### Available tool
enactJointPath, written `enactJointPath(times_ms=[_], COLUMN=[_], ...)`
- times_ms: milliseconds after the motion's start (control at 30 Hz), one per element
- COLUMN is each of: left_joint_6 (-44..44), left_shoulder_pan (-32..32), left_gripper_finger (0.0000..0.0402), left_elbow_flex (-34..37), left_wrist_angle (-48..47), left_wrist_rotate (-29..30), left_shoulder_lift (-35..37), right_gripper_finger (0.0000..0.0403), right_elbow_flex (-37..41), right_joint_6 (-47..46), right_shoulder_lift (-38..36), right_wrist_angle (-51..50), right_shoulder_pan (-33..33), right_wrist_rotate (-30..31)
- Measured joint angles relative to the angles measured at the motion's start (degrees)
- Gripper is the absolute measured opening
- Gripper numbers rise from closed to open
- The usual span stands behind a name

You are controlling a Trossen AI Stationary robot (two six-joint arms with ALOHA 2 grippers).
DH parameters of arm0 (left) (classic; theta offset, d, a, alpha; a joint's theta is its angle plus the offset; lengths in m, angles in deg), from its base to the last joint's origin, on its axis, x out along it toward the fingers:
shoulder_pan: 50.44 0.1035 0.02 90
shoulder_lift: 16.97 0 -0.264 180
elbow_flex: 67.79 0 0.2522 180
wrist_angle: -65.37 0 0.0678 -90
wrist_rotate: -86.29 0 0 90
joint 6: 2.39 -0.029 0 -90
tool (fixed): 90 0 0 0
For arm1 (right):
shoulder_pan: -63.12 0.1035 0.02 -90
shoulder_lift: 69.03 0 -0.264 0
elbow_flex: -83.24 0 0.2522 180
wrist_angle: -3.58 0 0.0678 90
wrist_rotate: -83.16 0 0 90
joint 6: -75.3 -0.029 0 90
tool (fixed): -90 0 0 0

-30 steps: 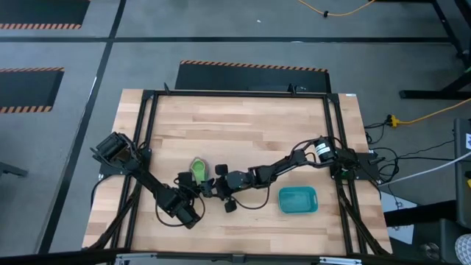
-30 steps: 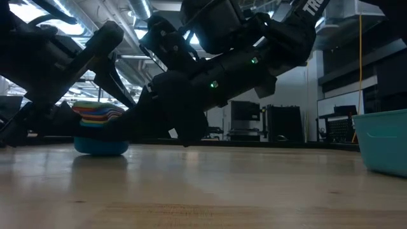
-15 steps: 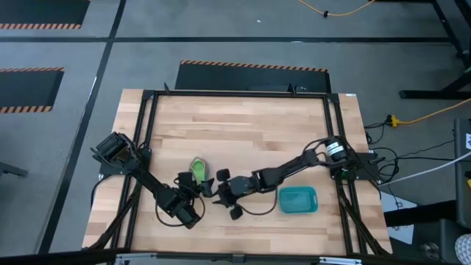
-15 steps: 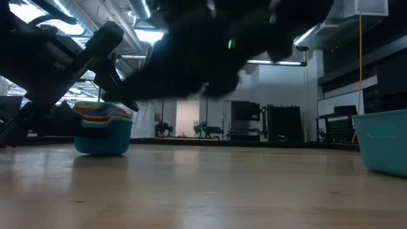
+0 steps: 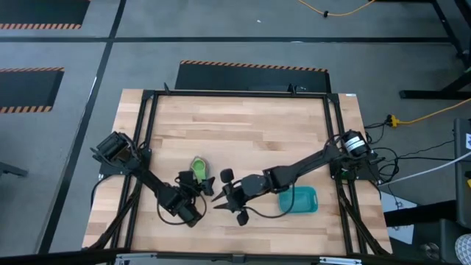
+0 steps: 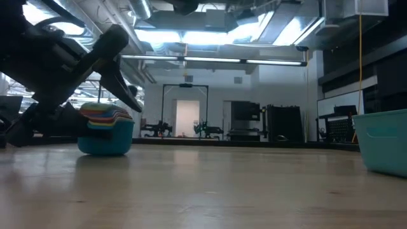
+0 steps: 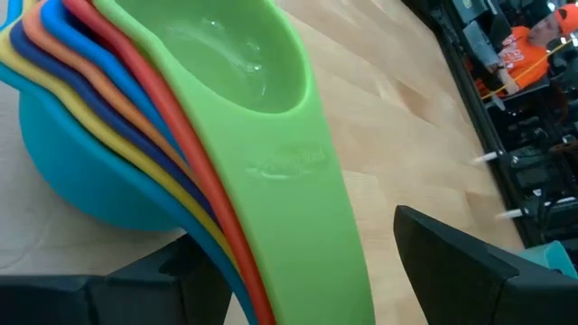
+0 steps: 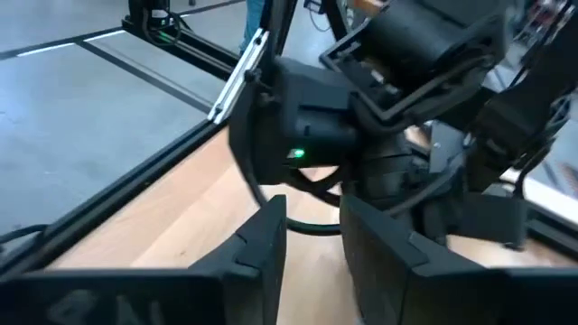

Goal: Nest measuring cups in basket
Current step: Put the stacked nesting measuring cups into the blue bin

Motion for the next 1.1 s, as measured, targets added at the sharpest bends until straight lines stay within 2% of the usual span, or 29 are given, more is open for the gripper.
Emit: enactJointPath(times_ms=[233,667,833,1100], left_joint_6=[0.11,0.13,0.15,0.13], left_shoulder_pan=[1.51,1.87,1.85,1.76], left_gripper_finger=[0.0275,0.0261,0.0231,0.0197], left_elbow_flex=[-0.02,-0.02,-0.02,-0.02], left_wrist_angle=[-0.02,-0.04,-0.07,-0.07], left_wrist_rotate=[-2.67,-2.67,-2.71,-2.71], left_shoulder_lift=[0.00,0.00,0.00,0.00], right_gripper_finger=[0.0112,0.0112,0.0112,0.0112], right_elbow_flex=[0.02,0.02,0.02,0.02], right_joint_6=[-0.78,-0.79,0.77,2.22], right_shoulder_lift=[0.00,-0.75,-3.77,-9.27], right_wrist_angle=[-0.88,-1.69,-4.77,-15.46], right_shoulder_pan=[0.81,1.23,1.93,3.54], right_wrist_rotate=[1.02,1.33,4.66,11.98])
